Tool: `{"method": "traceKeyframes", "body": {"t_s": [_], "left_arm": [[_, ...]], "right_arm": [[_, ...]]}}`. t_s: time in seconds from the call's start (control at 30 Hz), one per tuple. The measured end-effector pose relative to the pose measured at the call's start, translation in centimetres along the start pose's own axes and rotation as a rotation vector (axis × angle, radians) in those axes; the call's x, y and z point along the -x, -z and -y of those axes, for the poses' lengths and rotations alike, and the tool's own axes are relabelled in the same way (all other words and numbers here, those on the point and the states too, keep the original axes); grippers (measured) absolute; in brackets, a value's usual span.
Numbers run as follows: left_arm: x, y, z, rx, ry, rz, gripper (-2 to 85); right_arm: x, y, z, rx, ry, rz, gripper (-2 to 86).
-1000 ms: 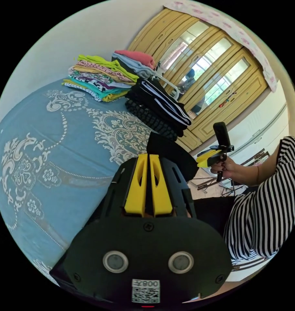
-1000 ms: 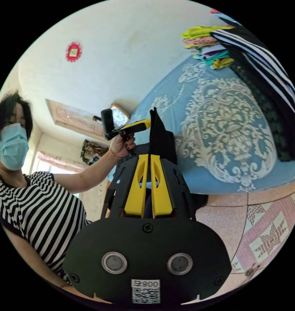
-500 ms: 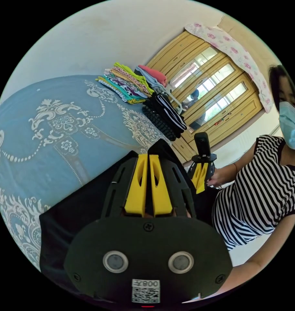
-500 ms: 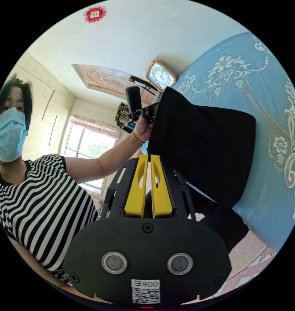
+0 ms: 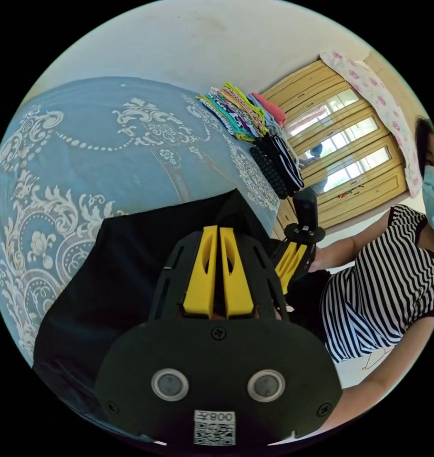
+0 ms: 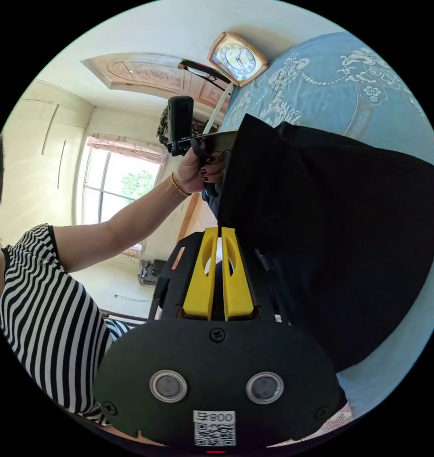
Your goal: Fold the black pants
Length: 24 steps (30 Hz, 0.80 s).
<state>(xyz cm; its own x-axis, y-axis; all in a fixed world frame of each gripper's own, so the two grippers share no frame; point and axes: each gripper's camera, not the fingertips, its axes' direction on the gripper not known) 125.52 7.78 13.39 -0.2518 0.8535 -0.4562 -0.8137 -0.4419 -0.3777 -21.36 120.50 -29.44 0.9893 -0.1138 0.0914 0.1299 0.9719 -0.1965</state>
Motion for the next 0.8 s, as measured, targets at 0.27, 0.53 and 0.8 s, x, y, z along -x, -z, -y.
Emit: {"method": "traceKeyframes", "body": {"t_s": [0.27,0.53,0.8], "left_arm": [[3.3,5.4,-7.1,-0.084,0.195,0.128,0.3],[0.5,7.8,-13.5,-0.155,0.236,0.093,1.1],[-2.4,6.9,-17.1,-0.02,0.243,0.229,0.4]], "right_arm": [[-3.2,-4.9,3.8,0.08,-0.036,-0.024,0.9],[-3.2,-5.1,5.9,0.095,0.034,0.043,0.5],[-5.5,0.7,7.4,-0.058,-0.02,-0.177,0.1]]}}
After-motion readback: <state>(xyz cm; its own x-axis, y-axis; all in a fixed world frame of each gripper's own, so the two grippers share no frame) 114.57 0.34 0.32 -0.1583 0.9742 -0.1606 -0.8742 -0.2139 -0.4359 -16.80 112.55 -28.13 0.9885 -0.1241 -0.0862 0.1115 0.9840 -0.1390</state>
